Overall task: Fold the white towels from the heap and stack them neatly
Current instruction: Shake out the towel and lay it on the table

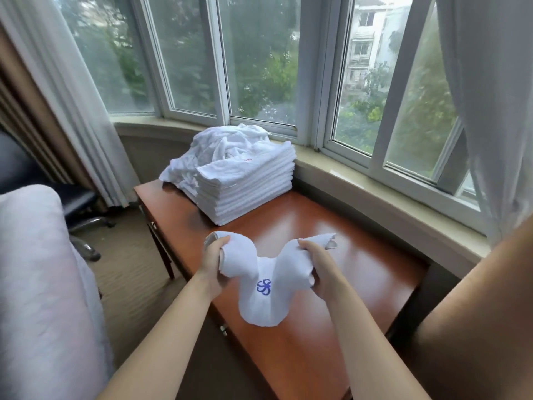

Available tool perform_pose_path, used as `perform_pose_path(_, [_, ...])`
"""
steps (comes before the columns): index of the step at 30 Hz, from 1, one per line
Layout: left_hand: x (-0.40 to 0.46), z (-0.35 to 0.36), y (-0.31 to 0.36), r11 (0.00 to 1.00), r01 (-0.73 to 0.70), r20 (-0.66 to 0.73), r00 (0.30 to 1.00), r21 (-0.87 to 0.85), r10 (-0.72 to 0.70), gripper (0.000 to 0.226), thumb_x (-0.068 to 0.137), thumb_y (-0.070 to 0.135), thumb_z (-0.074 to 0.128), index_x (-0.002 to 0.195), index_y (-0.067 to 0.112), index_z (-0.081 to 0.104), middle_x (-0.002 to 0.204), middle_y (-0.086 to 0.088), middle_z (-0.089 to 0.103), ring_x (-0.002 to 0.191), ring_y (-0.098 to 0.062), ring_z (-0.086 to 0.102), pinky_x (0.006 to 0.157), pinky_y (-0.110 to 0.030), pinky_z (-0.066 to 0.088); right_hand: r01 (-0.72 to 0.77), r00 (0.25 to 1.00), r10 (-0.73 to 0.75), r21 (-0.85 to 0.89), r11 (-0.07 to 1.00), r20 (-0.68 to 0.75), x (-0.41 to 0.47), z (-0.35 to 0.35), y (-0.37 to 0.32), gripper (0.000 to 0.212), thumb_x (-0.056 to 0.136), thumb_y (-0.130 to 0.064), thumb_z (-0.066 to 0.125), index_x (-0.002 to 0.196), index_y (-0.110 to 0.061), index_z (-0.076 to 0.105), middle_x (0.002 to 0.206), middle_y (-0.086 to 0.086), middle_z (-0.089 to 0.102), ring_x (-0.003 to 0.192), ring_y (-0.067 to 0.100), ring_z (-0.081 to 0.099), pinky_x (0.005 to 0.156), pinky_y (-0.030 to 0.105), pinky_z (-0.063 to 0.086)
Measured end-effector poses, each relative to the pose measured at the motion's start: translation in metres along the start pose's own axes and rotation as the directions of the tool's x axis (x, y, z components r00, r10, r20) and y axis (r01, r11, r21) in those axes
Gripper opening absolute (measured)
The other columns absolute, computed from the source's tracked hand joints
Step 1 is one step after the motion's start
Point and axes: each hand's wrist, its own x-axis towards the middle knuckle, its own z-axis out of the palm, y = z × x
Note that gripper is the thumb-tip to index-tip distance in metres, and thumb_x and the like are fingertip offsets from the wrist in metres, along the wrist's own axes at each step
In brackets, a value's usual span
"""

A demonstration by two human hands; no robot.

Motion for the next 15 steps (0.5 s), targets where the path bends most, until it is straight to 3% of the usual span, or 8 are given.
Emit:
perform_pose_path(3, [0.005, -0.018, 0.023, 0.999, -0.036, 0.049, 0.998, 0.024, 0.034, 0.021, 0.094, 0.018, 0.047, 0.111, 0.013, 0.057, 0.095, -0.01, 0.066, 0.084, -0.026, 0.064, 0.069, -0.032, 0.05, 0.053, 0.999, -0.053, 0.007, 0.999, 0.012, 0.007, 0.036, 0.003, 0.024, 0.094, -0.033, 0.053, 0.112, -0.019, 0.06, 0.106, 0.004, 0.068, 0.095, 0.015, 0.065, 0.072, 0.03, 0.048])
perform_pose_path(7, [0.029, -0.05, 0.072, 0.996, -0.062, 0.056, 0.997, 0.057, 0.059, 0.025, 0.09, 0.014, 0.046, 0.111, 0.011, 0.06, 0.099, -0.015, 0.065, 0.091, -0.031, 0.062, 0.068, -0.034, 0.05, 0.12, 0.992, -0.12, 0.004, 0.993, -0.046, 0.028, 0.103, 0.002, 0.018, 0.091, -0.024, 0.059, 0.107, -0.016, 0.059, 0.097, 0.007, 0.071, 0.089, 0.021, 0.068, 0.074, 0.031, 0.053])
perform_pose_path(15, [0.095, -0.088, 0.172, 0.992, -0.095, 0.177, 0.981, 0.079, 0.08, 0.032, 0.086, 0.002, 0.039, 0.111, 0.007, 0.058, 0.096, -0.013, 0.058, 0.079, -0.025, 0.059, 0.059, -0.027, 0.052, 0.194, 0.981, -0.195, 0.064, 0.979, 0.011, 0.075, 0.223, -0.017, 0.022, 0.092, -0.017, 0.055, 0.112, -0.01, 0.062, 0.097, 0.01, 0.069, 0.086, 0.022, 0.066, 0.072, 0.031, 0.05])
